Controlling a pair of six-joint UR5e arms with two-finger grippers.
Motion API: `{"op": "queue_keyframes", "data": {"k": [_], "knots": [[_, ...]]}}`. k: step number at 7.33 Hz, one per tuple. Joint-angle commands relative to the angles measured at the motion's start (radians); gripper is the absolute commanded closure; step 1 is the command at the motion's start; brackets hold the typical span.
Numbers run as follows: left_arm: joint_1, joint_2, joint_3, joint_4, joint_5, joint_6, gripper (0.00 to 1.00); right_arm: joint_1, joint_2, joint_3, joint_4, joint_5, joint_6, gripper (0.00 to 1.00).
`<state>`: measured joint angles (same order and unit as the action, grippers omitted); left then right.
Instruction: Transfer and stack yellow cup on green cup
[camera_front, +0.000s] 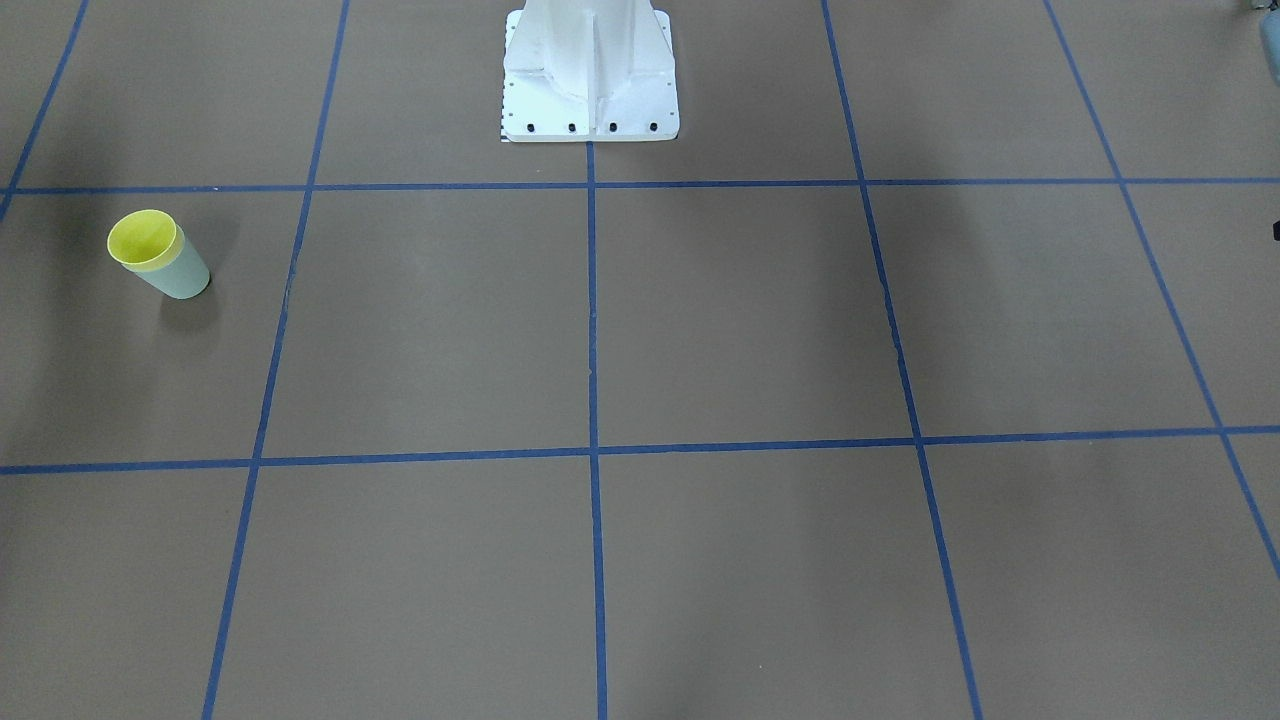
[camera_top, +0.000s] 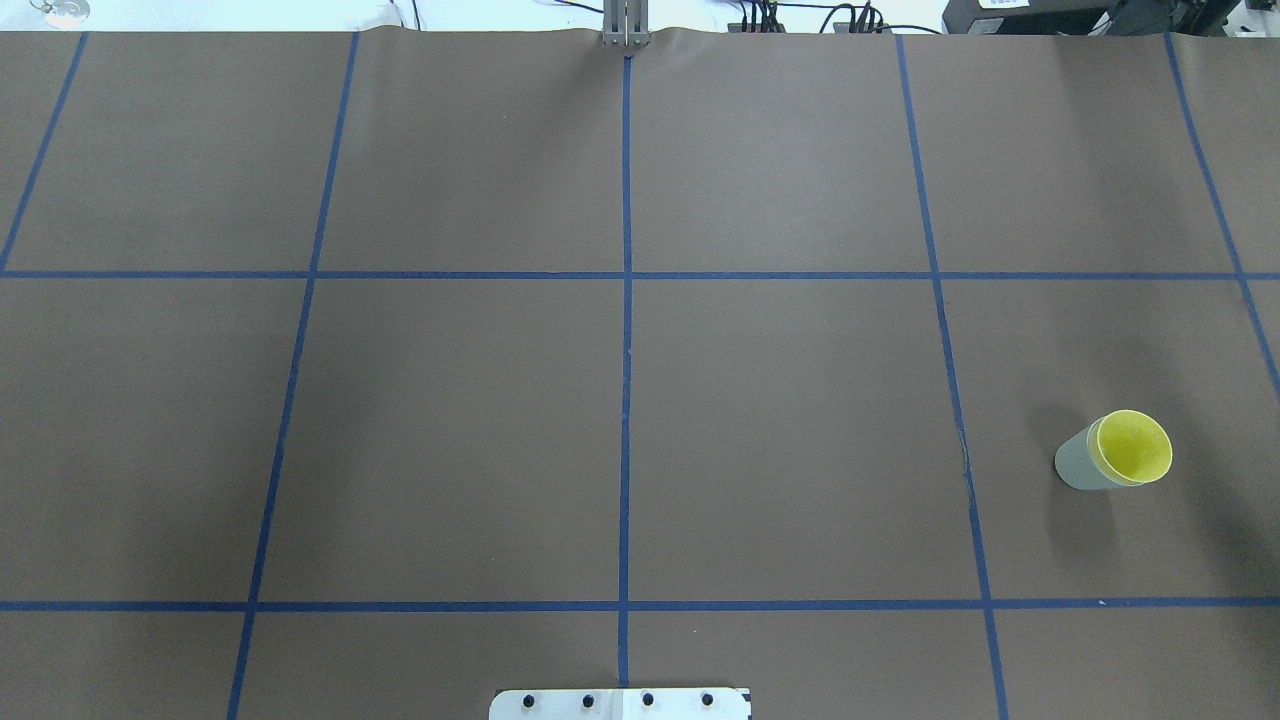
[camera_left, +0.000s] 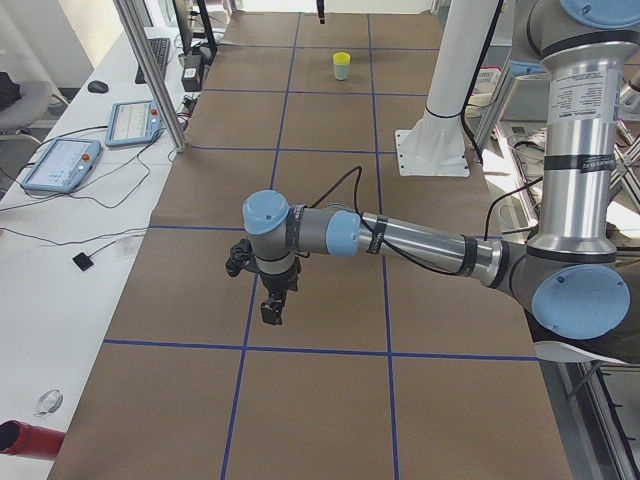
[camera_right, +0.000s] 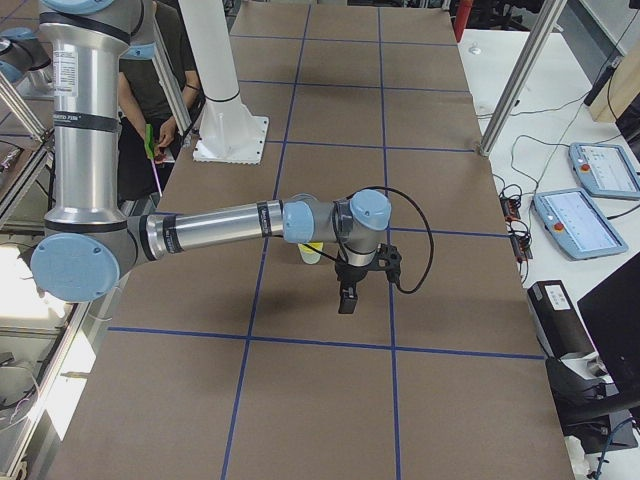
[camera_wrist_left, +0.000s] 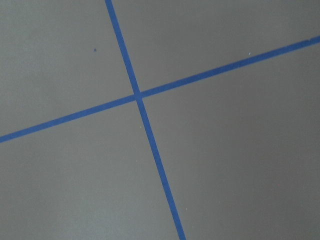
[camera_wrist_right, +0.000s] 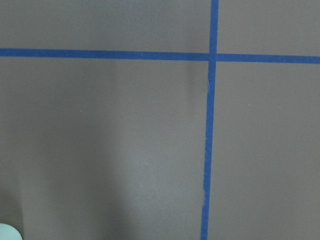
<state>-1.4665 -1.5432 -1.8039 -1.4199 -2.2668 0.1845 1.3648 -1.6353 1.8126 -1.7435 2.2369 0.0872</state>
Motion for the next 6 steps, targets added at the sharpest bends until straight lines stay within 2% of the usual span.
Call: {"op": "queue_keyframes", "data": {"k": [1, 6], "knots": [[0.0, -0.001, -0.002, 0.006, 0.004, -0.002, 0.0, 0.025, -0.012, 0.01, -0.021, 0.018, -0.035, 0.0], [0.0, 0.0, -0.003, -0.001, -0.007, -0.003, 0.0, 0.042, -0.021, 0.037, -0.021, 0.038, -0.032, 0.0]]}}
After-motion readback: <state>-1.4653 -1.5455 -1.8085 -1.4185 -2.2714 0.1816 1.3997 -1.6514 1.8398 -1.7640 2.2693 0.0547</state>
